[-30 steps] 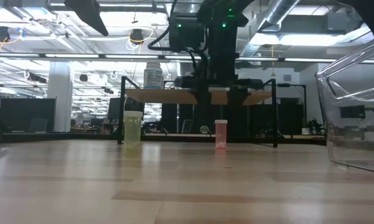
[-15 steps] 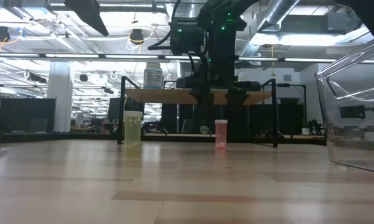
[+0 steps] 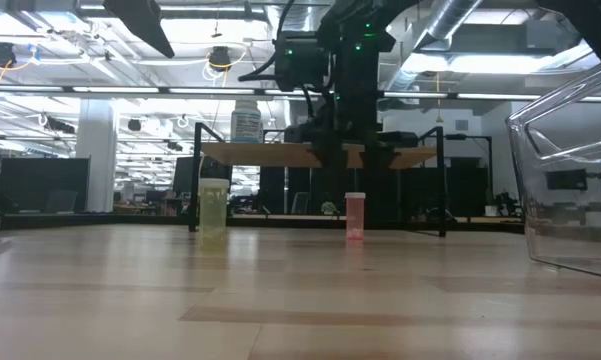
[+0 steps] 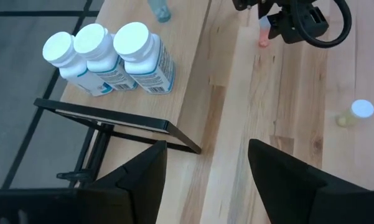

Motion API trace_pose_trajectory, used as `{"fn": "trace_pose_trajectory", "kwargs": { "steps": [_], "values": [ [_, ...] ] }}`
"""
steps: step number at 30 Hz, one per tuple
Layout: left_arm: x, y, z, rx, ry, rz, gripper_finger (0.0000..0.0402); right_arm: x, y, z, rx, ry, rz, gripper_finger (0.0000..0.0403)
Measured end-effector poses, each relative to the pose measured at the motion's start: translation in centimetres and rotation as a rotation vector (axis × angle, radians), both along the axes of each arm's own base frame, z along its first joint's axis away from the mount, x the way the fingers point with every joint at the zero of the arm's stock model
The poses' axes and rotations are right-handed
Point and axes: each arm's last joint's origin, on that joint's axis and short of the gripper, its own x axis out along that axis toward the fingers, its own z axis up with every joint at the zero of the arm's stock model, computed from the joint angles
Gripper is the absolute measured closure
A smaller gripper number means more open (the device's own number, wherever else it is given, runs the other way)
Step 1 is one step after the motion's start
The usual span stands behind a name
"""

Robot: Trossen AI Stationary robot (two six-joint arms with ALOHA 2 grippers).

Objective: Pick and place medicine bottles onto shelf by color
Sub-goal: Put the red pill bottle on the shelf

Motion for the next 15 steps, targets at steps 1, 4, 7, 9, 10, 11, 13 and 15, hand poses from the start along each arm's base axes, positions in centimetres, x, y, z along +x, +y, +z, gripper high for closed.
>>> {"fn": "trace_pose_trajectory", "kwargs": {
  "steps": [1, 4, 7, 9, 10, 11, 13, 15],
  "values": [
    [0.0, 0.0, 0.0, 0.0, 0.0, 0.0, 0.0188, 0.0, 0.01, 0.0, 0.002, 0.0, 0.0, 0.0159],
    [0.0, 0.0, 0.0, 0.0, 0.0, 0.0, 0.0188, 0.0, 0.04, 0.0, 0.008, -0.001, 0.001, 0.0188],
    [0.0, 0.0, 0.0, 0.0, 0.0, 0.0, 0.0188, 0.02, 0.14, 0.0, 0.01, -0.001, 0.003, 0.0217],
    [0.0, 0.0, 0.0, 0.0, 0.0, 0.0, 0.0188, 0.02, 0.15, -0.01, 0.011, -0.001, 0.004, 0.0237],
    [0.0, 0.0, 0.0, 0.0, 0.0, 0.0, 0.0188, 0.02, 0.15, -0.01, 0.011, -0.001, 0.004, 0.0246],
    [0.0, 0.0, 0.0, 0.0, 0.0, 0.0, 0.0188, 0.02, 0.16, -0.01, 0.011, -0.001, 0.004, 0.0255],
    [0.0, 0.0, 0.0, 0.0, 0.0, 0.0, 0.0188, 0.02, 0.15, 0.01, 0.011, -0.002, 0.004, 0.0272],
    [0.0, 0.0, 0.0, 0.0, 0.0, 0.0, 0.0188, 0.02, 0.14, 0.02, 0.012, -0.002, 0.004, 0.0285]
  ]
}}
